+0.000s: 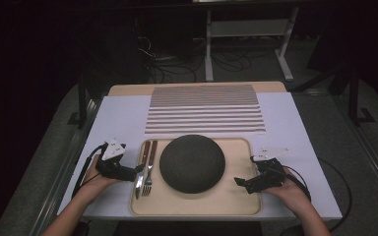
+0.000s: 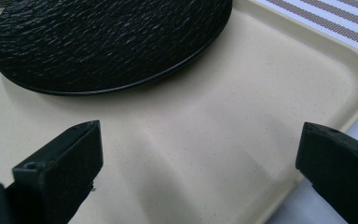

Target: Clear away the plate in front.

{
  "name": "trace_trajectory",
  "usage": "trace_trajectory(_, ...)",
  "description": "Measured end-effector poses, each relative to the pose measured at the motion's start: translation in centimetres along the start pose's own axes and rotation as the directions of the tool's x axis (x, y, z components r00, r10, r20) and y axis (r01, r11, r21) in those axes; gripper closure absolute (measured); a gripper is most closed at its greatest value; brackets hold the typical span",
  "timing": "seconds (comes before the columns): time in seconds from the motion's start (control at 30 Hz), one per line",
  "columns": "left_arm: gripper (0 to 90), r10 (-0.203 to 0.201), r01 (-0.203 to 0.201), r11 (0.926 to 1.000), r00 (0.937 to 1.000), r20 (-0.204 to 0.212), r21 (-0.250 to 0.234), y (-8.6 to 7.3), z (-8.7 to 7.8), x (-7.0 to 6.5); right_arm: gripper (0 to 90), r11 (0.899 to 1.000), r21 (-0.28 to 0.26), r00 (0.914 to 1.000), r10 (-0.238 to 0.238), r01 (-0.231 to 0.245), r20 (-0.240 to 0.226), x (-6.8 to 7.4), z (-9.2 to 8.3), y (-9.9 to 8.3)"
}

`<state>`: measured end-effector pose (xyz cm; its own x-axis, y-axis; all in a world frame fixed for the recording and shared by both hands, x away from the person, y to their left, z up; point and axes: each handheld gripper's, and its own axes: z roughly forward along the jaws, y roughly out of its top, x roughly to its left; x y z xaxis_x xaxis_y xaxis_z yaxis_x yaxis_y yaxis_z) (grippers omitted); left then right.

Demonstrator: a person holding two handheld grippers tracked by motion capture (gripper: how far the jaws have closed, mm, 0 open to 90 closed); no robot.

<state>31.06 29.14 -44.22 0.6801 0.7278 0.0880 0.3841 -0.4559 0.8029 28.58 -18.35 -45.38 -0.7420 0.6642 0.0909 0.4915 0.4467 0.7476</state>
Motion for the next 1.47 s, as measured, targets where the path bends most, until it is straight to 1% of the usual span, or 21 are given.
trace_trajectory(0.17, 0.0, -0.067, 0.067, 0.9976, 0.9972, 0.034, -0.015, -0.1, -0.1, 0.4, 0.4, 1.000, -0.001, 1.0000, 0.000, 0.000, 0.000, 0.0, 0.0, 0.0)
trace_trajectory(0.2, 0.0, -0.067, 0.067, 0.9976, 0.9972, 0.034, -0.015, -0.1, -0.1, 0.4, 0.4, 1.000, -0.001, 1.0000, 0.000, 0.000, 0.000, 0.0, 0.0, 0.0)
trace_trajectory(0.3, 0.0, -0.095, 0.096, 0.9952, 0.9943, 0.050, -0.021, -0.1, -0.2, 0.6, 0.4, 1.000, -0.001, 1.0000, 0.000, 0.000, 0.000, 0.0, 0.0, 0.0)
trace_trajectory(0.33, 0.0, -0.106, 0.107, 0.9940, 0.9927, 0.058, -0.022, -0.1, -0.2, 0.7, 0.4, 1.000, 0.000, 1.0000, 0.000, 0.000, 0.001, 0.0, 0.0, 0.0)
trace_trajectory(0.37, 0.0, -0.127, 0.129, 0.9914, 0.9892, 0.073, -0.024, -0.1, -0.2, 0.8, 0.4, 1.000, -0.001, 1.0000, 0.000, 0.000, 0.001, 0.0, 0.0, 0.0)
trace_trajectory(0.4, 0.0, -0.136, 0.139, 0.9900, 0.9874, 0.081, -0.027, -0.2, -0.2, 0.9, 0.4, 1.000, -0.001, 1.0000, 0.000, 0.000, 0.001, 0.0, 0.0, 0.0)
trace_trajectory(0.43, 0.0, -0.136, 0.139, 0.9900, 0.9874, 0.081, -0.027, -0.2, -0.2, 0.9, 0.4, 1.000, -0.002, 1.0000, 0.001, -0.001, 0.002, 0.0, 0.0, 0.0)
trace_trajectory(0.47, 0.0, -0.149, 0.152, 0.9881, 0.9852, 0.085, -0.028, -0.2, -0.2, 0.9, 0.4, 1.000, -0.002, 1.0000, 0.001, -0.001, 0.002, 0.0, 0.0, 0.0)
trace_trajectory(0.5, 0.0, -0.164, 0.168, 0.9854, 0.9815, 0.098, -0.029, -0.2, -0.3, 1.1, 0.4, 1.000, -0.002, 1.0000, 0.002, -0.002, 0.001, 0.0, 0.0, 0.0)
trace_trajectory(0.53, 0.0, -0.164, 0.168, 0.9854, 0.9815, 0.098, -0.029, -0.2, -0.3, 1.1, 0.4, 1.000, -0.002, 1.0000, 0.002, -0.002, 0.001, 0.0, 0.0, 0.0)
trace_trajectory(0.6, 0.0, -0.182, 0.186, 0.9820, 0.9775, 0.107, -0.032, -0.3, -0.3, 1.2, 0.4, 1.000, -0.003, 1.0000, 0.002, -0.002, 0.002, 0.0, 0.0, 0.0)
trace_trajectory(0.7, 0.0, -0.198, 0.203, 0.9786, 0.9727, 0.121, -0.032, -0.4, -0.3, 1.3, 0.4, 1.000, -0.005, 1.0000, 0.003, -0.003, 0.004, -0.1, -0.1, 0.0)
trace_trajectory(0.77, 0.0, -0.201, 0.207, 0.9779, 0.9718, 0.123, -0.031, -0.5, -0.3, 1.3, 0.4, 1.000, -0.005, 1.0000, 0.004, -0.004, 0.003, -0.1, -0.1, 0.0)
trace_trajectory(0.97, 0.0, -0.195, 0.200, 0.9793, 0.9729, 0.124, -0.030, -0.6, -0.3, 1.2, 0.4, 1.000, -0.005, 1.0000, 0.004, -0.004, 0.004, -0.1, -0.1, 0.0)
trace_trajectory(1.0, 0.0, -0.193, 0.198, 0.9798, 0.9736, 0.122, -0.031, -0.6, -0.3, 1.2, 0.4, 1.000, -0.007, 1.0000, 0.006, -0.006, 0.003, -0.1, -0.1, 0.0)
trace_trajectory(1.03, 0.0, -0.189, 0.194, 0.9805, 0.9744, 0.121, -0.030, -0.6, -0.3, 1.2, 0.4, 0.999, -0.023, 0.9997, 0.022, -0.022, -0.005, -0.1, -0.2, 0.1)
trace_trajectory(1.07, 0.0, -0.189, 0.194, 0.9806, 0.9744, 0.123, -0.030, -0.6, -0.3, 1.2, 0.4, 0.999, -0.031, 0.9997, 0.024, -0.024, -0.004, -0.1, -0.3, 0.2)
trace_trajectory(1.13, 0.0, -0.177, 0.182, 0.9827, 0.9771, 0.117, -0.033, -0.6, -0.3, 1.2, 0.4, 0.998, -0.050, 0.9991, 0.042, -0.042, -0.008, -0.2, -0.4, 0.3)
trace_trajectory(1.2, 0.0, -0.168, 0.173, 0.9844, 0.9794, 0.112, -0.034, -0.6, -0.3, 1.1, 0.4, 0.997, -0.064, 0.9988, 0.048, -0.048, -0.009, -0.2, -0.5, 0.3)
trace_trajectory(1.27, 0.0, -0.163, 0.168, 0.9853, 0.9804, 0.111, -0.033, -0.6, -0.3, 1.1, 0.4, 0.996, -0.074, 0.9985, 0.055, -0.055, -0.008, -0.3, -0.6, 0.4)
trace_trajectory(1.47, 0.0, -0.156, 0.160, 0.9865, 0.9818, 0.109, -0.033, -0.6, -0.2, 1.0, 0.4, 0.996, -0.072, 0.9987, 0.050, -0.050, -0.005, -0.3, -0.6, 0.4)
